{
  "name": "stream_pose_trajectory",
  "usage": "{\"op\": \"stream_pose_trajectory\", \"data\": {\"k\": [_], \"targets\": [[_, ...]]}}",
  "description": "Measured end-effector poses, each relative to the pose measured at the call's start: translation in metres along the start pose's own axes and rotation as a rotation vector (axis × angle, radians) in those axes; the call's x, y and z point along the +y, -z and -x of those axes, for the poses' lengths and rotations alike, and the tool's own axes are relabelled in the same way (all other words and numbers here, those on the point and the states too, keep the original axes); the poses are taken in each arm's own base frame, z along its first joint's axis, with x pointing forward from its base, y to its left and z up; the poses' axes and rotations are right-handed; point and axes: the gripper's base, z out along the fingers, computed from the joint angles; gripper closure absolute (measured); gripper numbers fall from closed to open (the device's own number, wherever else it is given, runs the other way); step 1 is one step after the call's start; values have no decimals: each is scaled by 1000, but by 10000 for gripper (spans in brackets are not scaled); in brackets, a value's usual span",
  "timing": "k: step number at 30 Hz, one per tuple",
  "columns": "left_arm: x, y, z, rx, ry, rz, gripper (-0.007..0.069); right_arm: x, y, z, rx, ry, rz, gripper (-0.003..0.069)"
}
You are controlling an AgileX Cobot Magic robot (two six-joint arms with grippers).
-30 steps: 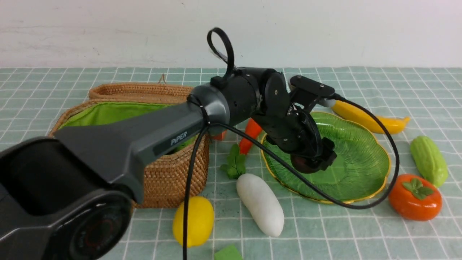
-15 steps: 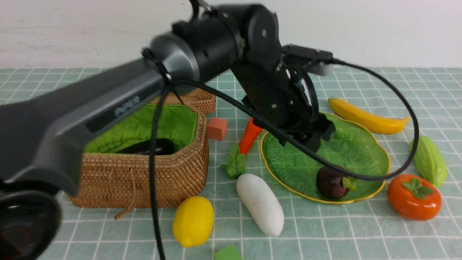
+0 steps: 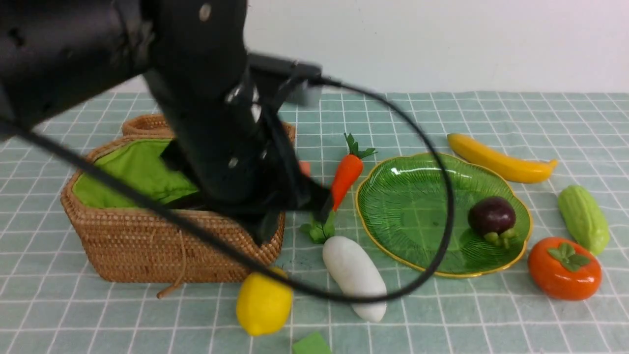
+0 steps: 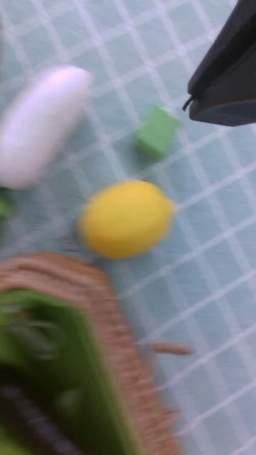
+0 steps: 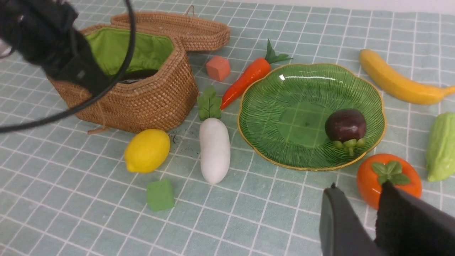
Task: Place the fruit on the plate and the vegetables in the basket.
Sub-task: Grab a lemon with your left arm and place it on the plate on the right
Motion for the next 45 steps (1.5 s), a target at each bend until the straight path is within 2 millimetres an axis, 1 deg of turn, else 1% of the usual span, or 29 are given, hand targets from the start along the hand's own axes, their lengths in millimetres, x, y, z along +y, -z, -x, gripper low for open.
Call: {"op": "stream_pose_trajectory", "data": {"k": [1,3,4,6,7,8,9,12,13,14,15,16,17,20,22,25,28,31,35,41,45], "targets": [[3,-16,-15,50,12,2,635,0,0,1,-9,2,3,482],[6,-40,-32,78,34,3,605,1,0,2,-20,17,7,482],[8,-54,-39,80,52,4,568,1,0,2,-27,22,11,482],[10,-73,-47,66,87,1,482,1,0,3,-35,26,13,482],[10,-75,-48,64,90,0,461,1,0,3,-36,25,14,482],[10,-81,-49,53,106,-3,419,1,0,3,-38,25,14,482],[11,-92,-50,21,131,-5,317,1,0,3,-39,25,15,482],[11,-104,-45,-16,136,6,169,2,0,4,-41,26,17,482],[11,-107,-44,-21,136,8,132,2,0,4,-41,25,18,482],[11,-108,-43,-27,137,8,123,2,0,4,-41,27,18,482],[11,-112,-42,-34,138,10,82,2,0,4,-42,26,21,482],[11,-119,-39,-47,137,18,24,2,0,4,-43,24,26,481],[12,-124,-38,-51,141,27,-1,3,0,4,-44,22,32,480],[13,-132,-36,-56,155,45,-20,4,0,4,-42,21,45,480],[15,-142,-35,-55,182,74,-22,6,0,3,-38,44,62,480],[16,-148,-35,-49,198,91,-13,7,0,3,-34,57,78,480],[16,-155,-34,-52,218,95,17,10,1,2,-27,76,108,480],[16,-155,-34,-56,227,91,32,11,1,2,-25,79,116,480],[14,-152,-35,-47,263,71,33,11,1,2,-25,80,117,485],[13,-144,-34,-60,280,56,33,11,1,2,-26,80,117,487],[13,-142,-33,-67,283,51,33,11,1,2,-28,84,117,487]]}}
